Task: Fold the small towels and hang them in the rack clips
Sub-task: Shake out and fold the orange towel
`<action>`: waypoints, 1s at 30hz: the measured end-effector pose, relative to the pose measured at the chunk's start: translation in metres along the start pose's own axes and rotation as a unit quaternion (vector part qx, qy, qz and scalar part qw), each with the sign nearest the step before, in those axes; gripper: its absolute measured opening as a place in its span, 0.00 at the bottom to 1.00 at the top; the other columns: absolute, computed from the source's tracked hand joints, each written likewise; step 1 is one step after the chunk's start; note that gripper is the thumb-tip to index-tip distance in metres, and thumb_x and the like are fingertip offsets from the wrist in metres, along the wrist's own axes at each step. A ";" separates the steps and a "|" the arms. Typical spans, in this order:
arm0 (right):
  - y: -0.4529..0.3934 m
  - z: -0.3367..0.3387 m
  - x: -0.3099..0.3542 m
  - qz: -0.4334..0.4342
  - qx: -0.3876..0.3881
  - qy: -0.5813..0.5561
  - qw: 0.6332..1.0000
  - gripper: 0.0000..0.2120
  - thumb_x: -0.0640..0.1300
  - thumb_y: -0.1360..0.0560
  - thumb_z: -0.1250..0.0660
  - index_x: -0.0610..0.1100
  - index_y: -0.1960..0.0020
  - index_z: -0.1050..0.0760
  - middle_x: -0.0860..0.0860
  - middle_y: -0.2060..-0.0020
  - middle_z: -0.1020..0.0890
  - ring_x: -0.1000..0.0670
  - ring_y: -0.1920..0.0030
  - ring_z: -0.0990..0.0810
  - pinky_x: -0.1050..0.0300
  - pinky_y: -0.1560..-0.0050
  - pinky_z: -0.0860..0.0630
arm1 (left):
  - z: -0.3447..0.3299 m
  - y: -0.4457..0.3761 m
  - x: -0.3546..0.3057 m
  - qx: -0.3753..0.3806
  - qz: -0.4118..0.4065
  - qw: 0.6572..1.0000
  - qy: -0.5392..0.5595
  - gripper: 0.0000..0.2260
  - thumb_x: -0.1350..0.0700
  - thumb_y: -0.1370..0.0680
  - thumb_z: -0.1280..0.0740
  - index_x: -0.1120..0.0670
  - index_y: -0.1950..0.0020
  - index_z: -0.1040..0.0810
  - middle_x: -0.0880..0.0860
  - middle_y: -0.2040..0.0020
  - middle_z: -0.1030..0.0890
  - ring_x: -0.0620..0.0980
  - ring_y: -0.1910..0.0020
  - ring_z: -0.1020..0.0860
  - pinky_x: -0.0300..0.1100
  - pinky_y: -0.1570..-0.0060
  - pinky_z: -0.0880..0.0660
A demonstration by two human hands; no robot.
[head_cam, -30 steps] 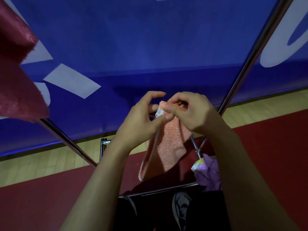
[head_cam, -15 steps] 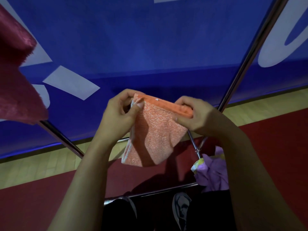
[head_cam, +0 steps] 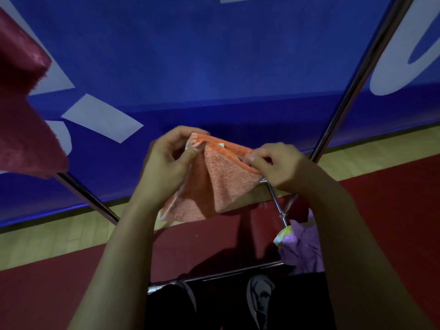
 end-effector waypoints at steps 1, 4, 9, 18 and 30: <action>0.000 -0.005 -0.002 -0.005 0.019 0.020 1.000 0.11 0.52 0.18 0.36 0.52 0.50 0.15 0.56 0.59 0.16 0.51 0.59 0.19 0.51 0.59 0.23 | -0.002 0.001 -0.002 0.004 -0.008 1.000 -0.003 0.07 0.58 0.17 0.32 0.51 0.41 0.17 0.46 0.48 0.13 0.45 0.46 0.15 0.51 0.41 0.19; 0.003 -0.022 -0.006 -0.028 0.090 0.069 0.993 0.11 0.53 0.21 0.31 0.55 0.41 0.17 0.62 0.56 0.22 0.63 0.61 0.26 0.69 0.62 0.33 | -0.008 0.002 -0.006 0.023 -0.025 0.999 -0.022 0.07 0.59 0.17 0.31 0.53 0.41 0.17 0.46 0.48 0.13 0.44 0.46 0.15 0.46 0.44 0.19; 0.000 -0.030 -0.004 -0.038 0.092 0.087 0.991 0.12 0.61 0.22 0.33 0.57 0.48 0.15 0.58 0.53 0.17 0.57 0.55 0.22 0.61 0.59 0.31 | -0.012 0.002 -0.004 0.041 -0.030 0.998 -0.047 0.09 0.60 0.17 0.31 0.50 0.40 0.17 0.45 0.49 0.13 0.41 0.48 0.16 0.36 0.47 0.21; 0.008 -0.044 -0.010 -0.068 0.179 0.069 0.979 0.16 0.60 0.26 0.27 0.56 0.41 0.18 0.62 0.61 0.21 0.65 0.60 0.23 0.60 0.52 0.26 | -0.010 -0.002 0.011 0.055 -0.013 0.994 -0.091 0.08 0.59 0.18 0.31 0.47 0.44 0.17 0.42 0.51 0.14 0.37 0.49 0.16 0.35 0.47 0.20; 0.004 -0.043 0.017 -0.006 0.120 0.145 0.982 0.10 0.43 0.21 0.34 0.49 0.54 0.14 0.50 0.52 0.18 0.51 0.57 0.20 0.56 0.54 0.21 | -0.010 -0.002 0.010 0.054 -0.001 0.997 -0.063 0.08 0.60 0.17 0.32 0.50 0.42 0.17 0.45 0.49 0.13 0.41 0.47 0.15 0.52 0.41 0.19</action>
Point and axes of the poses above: each hand's wrist, its own y-axis away from the middle knuckle, its own z-axis out of the back of the hand, x = y × z, the point moved 9 cm from there along -y, towards the middle knuckle
